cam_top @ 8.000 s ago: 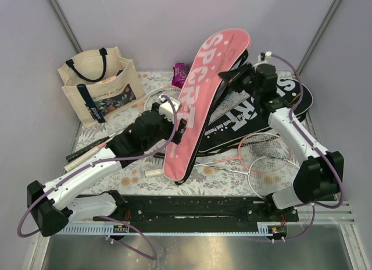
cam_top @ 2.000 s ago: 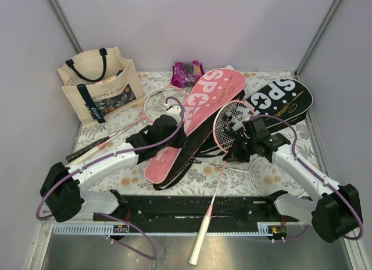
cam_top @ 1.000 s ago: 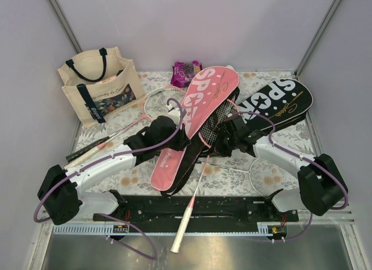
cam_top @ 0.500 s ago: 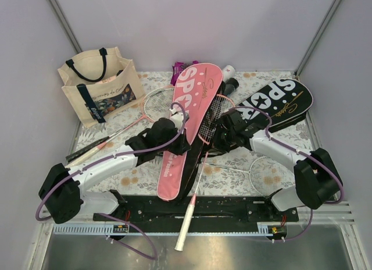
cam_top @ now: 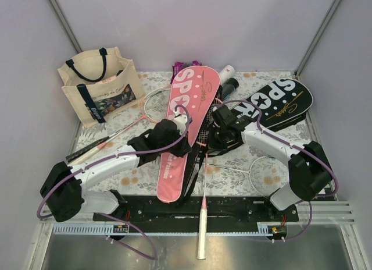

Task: Pack up the badminton gear
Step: Place the racket in the racket bag.

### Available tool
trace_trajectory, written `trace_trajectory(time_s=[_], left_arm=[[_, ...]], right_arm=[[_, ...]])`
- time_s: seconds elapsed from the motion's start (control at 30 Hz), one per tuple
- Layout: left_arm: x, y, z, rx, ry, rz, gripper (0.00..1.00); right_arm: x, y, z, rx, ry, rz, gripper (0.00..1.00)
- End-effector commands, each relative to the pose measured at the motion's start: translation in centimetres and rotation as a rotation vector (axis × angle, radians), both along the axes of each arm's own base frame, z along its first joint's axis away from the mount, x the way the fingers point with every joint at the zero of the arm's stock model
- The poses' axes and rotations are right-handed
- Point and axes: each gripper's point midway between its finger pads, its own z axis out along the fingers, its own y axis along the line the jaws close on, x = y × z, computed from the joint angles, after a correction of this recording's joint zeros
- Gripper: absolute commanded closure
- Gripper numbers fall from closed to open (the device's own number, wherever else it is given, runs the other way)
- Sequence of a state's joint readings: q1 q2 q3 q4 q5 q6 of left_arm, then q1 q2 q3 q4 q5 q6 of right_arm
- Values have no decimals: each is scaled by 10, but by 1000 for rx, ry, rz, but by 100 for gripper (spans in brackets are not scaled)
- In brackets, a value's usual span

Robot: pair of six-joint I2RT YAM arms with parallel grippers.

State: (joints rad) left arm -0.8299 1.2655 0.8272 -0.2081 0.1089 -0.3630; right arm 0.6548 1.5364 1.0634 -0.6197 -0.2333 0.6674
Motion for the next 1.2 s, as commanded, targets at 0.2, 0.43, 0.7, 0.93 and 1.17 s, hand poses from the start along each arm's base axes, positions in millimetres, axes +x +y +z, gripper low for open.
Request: trace_trajectory(time_s=[0.2,0.43,0.7,0.93,1.17], left_arm=[[-12,-18,10,-65,-7,-57,100],[-19,-13,11,-87,-6,-47,100],[-18,-15,13,-93,-16,-55,100],[-34,-25,18,-110,0,-153,100],[-36,-28,14,-101,5,-175,100]], right_arm=[[76,42,61,213,-342,-63,100],[78,69,60,371,-345,25,100],[64,64,45,400,-436,111,100],[86,79,72,448,-535,155,100],[93,61,71,381,-469,24,100]])
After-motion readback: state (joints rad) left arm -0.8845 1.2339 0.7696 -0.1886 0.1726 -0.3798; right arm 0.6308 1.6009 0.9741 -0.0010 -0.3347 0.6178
